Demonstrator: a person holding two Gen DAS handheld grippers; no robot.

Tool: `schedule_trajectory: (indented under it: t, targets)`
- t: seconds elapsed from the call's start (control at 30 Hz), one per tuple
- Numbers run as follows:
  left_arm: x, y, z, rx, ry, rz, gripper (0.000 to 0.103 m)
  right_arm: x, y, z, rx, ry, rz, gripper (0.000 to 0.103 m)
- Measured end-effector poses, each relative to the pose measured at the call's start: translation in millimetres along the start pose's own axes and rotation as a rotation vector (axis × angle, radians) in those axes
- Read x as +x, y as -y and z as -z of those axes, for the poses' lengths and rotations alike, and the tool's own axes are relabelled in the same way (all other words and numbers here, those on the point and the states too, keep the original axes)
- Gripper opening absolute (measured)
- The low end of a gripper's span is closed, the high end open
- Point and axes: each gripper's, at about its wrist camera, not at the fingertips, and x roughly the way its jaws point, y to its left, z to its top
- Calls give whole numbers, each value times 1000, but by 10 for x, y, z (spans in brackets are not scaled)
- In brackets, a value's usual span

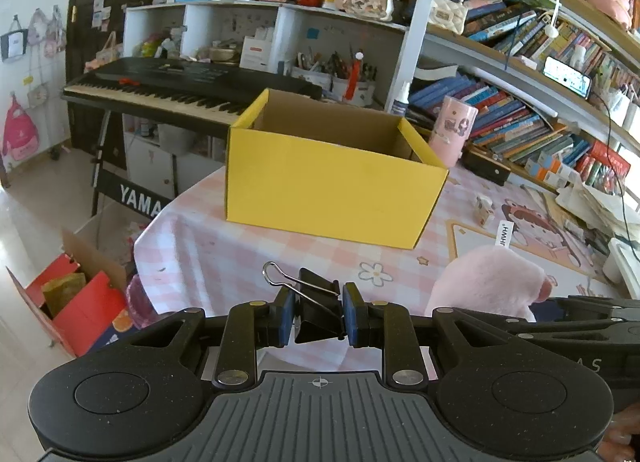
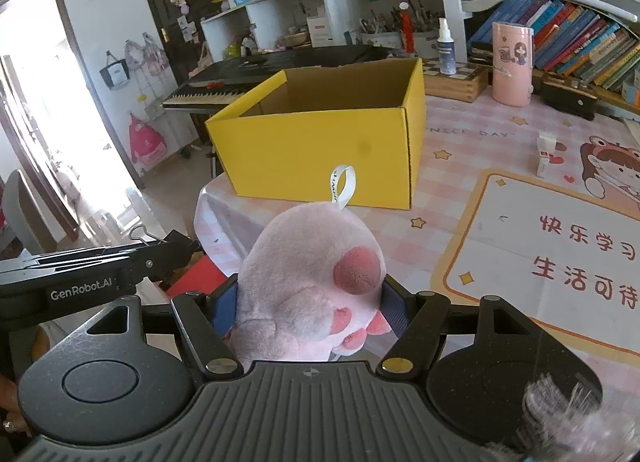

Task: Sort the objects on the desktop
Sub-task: 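Carry the pig plush in the right tool and binder clip in the left tool toward the yellow box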

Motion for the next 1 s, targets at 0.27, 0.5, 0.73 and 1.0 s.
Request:
schedule_trajectory:
  t: [0.27, 0.5, 0.73, 1.0]
  targets:
    - [33, -85, -48, -17, 2, 2, 24, 56, -71, -50, -14, -9, -2, 69]
    - [123, -99, -186, -24, 24, 11, 24, 90, -55, -144, -29, -1, 16, 69]
    - [248, -65, -456, -15, 84, 5, 24, 131, 52, -444, -43, 61, 26, 69]
    - [482, 29, -830, -1, 148, -24, 24, 301, 245, -1021, -69, 162, 9, 69]
